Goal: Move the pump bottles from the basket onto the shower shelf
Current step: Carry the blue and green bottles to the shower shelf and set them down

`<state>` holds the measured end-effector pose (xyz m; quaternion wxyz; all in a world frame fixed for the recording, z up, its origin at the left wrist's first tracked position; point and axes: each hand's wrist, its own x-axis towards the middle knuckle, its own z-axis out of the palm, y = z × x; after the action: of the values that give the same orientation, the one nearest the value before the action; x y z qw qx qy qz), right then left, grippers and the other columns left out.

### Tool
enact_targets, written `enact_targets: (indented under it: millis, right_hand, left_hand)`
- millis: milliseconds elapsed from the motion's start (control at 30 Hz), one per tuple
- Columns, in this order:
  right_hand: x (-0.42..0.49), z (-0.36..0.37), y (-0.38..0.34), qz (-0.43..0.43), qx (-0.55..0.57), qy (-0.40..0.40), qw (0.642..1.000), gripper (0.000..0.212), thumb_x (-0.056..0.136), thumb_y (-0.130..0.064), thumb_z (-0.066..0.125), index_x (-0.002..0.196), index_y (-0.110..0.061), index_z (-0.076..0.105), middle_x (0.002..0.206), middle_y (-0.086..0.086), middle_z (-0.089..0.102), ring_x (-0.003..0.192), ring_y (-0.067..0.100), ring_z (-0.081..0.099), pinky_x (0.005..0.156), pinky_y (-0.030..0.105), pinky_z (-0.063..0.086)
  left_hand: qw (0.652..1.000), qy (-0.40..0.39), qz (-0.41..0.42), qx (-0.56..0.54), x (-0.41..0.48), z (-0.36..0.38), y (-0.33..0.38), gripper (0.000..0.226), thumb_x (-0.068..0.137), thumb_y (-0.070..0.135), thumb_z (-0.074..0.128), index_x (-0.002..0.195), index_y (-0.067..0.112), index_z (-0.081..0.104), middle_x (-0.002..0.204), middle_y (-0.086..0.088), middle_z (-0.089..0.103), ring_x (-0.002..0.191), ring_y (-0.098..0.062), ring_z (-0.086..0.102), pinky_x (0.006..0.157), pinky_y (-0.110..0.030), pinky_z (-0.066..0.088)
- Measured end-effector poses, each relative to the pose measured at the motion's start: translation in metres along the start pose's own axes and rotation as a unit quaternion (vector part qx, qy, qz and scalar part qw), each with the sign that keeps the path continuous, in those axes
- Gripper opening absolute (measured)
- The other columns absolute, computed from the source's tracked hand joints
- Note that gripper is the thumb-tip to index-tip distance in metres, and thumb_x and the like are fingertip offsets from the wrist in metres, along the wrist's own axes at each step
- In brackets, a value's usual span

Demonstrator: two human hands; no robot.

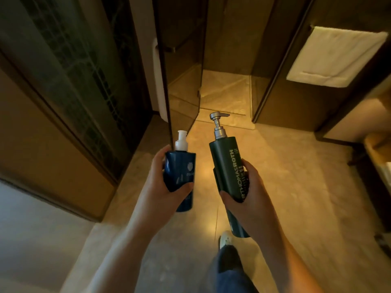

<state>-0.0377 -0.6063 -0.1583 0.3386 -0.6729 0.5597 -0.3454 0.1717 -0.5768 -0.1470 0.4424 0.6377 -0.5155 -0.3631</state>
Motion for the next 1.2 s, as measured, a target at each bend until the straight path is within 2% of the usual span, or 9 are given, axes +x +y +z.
enact_targets:
  millis: [100, 267, 367, 467, 567, 700, 833, 1033, 1200]
  right_hand:
    - [0.041, -0.019, 0.022, 0.018, 0.007, -0.001, 1.0, 0.084, 0.07, -0.041, 0.073, 0.138, -0.045, 0.024, 0.121, -0.02, 0.048, 0.105, -0.006, 0.05, 0.077, 0.011, 0.042]
    - [0.121, -0.069, 0.057, 0.021, 0.006, -0.001, 1.0, 0.082, 0.07, -0.038, 0.074, 0.135, -0.048, 0.025, 0.122, -0.02, 0.048, 0.104, -0.004, 0.051, 0.077, 0.014, 0.042]
    - [0.168, -0.106, 0.077, 0.019, -0.001, 0.008, 1.0, 0.081, 0.07, -0.037, 0.074, 0.131, -0.054, 0.024, 0.12, -0.023, 0.046, 0.104, -0.007, 0.048, 0.076, 0.012, 0.04]
    - [0.214, -0.136, 0.098, 0.02, -0.009, 0.024, 0.999, 0.083, 0.07, -0.037, 0.074, 0.134, -0.051, 0.022, 0.122, -0.024, 0.043, 0.106, -0.003, 0.048, 0.078, 0.014, 0.04]
    - [0.25, -0.154, 0.115, 0.026, -0.017, 0.029, 0.999, 0.085, 0.071, -0.037, 0.074, 0.136, -0.049, 0.021, 0.123, -0.022, 0.041, 0.104, -0.001, 0.047, 0.077, 0.015, 0.04]
    - [0.287, -0.162, 0.131, 0.038, 0.0, 0.021, 0.999, 0.085, 0.071, -0.039, 0.073, 0.136, -0.052, 0.019, 0.122, -0.024, 0.04, 0.104, -0.005, 0.047, 0.077, 0.014, 0.041]
    - [0.331, -0.161, 0.144, 0.037, -0.008, 0.012, 0.999, 0.084, 0.071, -0.041, 0.071, 0.133, -0.055, 0.018, 0.118, -0.028, 0.038, 0.106, -0.014, 0.043, 0.071, 0.008, 0.039]
    - [0.422, -0.153, 0.161, 0.048, -0.009, 0.027, 0.998, 0.085, 0.07, -0.043, 0.071, 0.134, -0.056, 0.017, 0.118, -0.031, 0.038, 0.105, -0.014, 0.044, 0.074, 0.01, 0.04]
    - [0.524, -0.145, 0.155, 0.035, -0.031, 0.032, 0.998, 0.084, 0.069, -0.043, 0.072, 0.129, -0.061, 0.017, 0.11, -0.048, 0.03, 0.102, -0.017, 0.043, 0.068, 0.006, 0.037]
  left_hand:
    - [1.0, -0.008, 0.007, 0.01, 0.043, 0.03, 0.012, 0.089, 0.074, 0.024, 0.075, 0.134, 0.057, 0.019, 0.122, 0.025, 0.044, 0.104, 0.01, 0.05, 0.077, -0.02, 0.044]
    - [1.0, -0.022, 0.011, -0.003, 0.123, 0.092, 0.045, 0.087, 0.076, 0.022, 0.075, 0.136, 0.052, 0.02, 0.114, 0.034, 0.042, 0.095, 0.029, 0.043, 0.062, -0.007, 0.041]
    - [0.999, -0.043, 0.016, -0.028, 0.172, 0.133, 0.069, 0.087, 0.076, 0.02, 0.075, 0.135, 0.053, 0.021, 0.114, 0.035, 0.041, 0.095, 0.028, 0.044, 0.061, -0.003, 0.043]
    - [0.997, -0.05, 0.022, -0.047, 0.216, 0.169, 0.086, 0.087, 0.075, 0.018, 0.075, 0.127, 0.061, 0.022, 0.114, 0.037, 0.039, 0.094, 0.028, 0.046, 0.06, -0.002, 0.043]
    - [0.998, -0.048, 0.018, -0.038, 0.248, 0.196, 0.093, 0.09, 0.074, 0.017, 0.076, 0.131, 0.059, 0.02, 0.111, 0.039, 0.035, 0.088, 0.033, 0.042, 0.058, 0.003, 0.04]
    - [0.998, -0.052, 0.004, -0.022, 0.288, 0.213, 0.097, 0.09, 0.074, 0.02, 0.077, 0.132, 0.057, 0.019, 0.113, 0.037, 0.038, 0.091, 0.033, 0.042, 0.059, 0.003, 0.039]
    - [0.998, -0.054, -0.003, -0.019, 0.339, 0.223, 0.098, 0.088, 0.074, 0.021, 0.077, 0.124, 0.066, 0.02, 0.113, 0.038, 0.038, 0.092, 0.032, 0.041, 0.058, 0.002, 0.04]
    - [0.997, -0.063, -0.003, -0.032, 0.439, 0.235, 0.091, 0.089, 0.073, 0.022, 0.078, 0.132, 0.058, 0.021, 0.113, 0.038, 0.037, 0.09, 0.031, 0.043, 0.056, 0.001, 0.041]
    - [0.996, -0.066, -0.004, -0.053, 0.536, 0.229, 0.096, 0.088, 0.074, 0.021, 0.076, 0.13, 0.06, 0.02, 0.112, 0.038, 0.038, 0.092, 0.022, 0.049, 0.056, -0.005, 0.044]
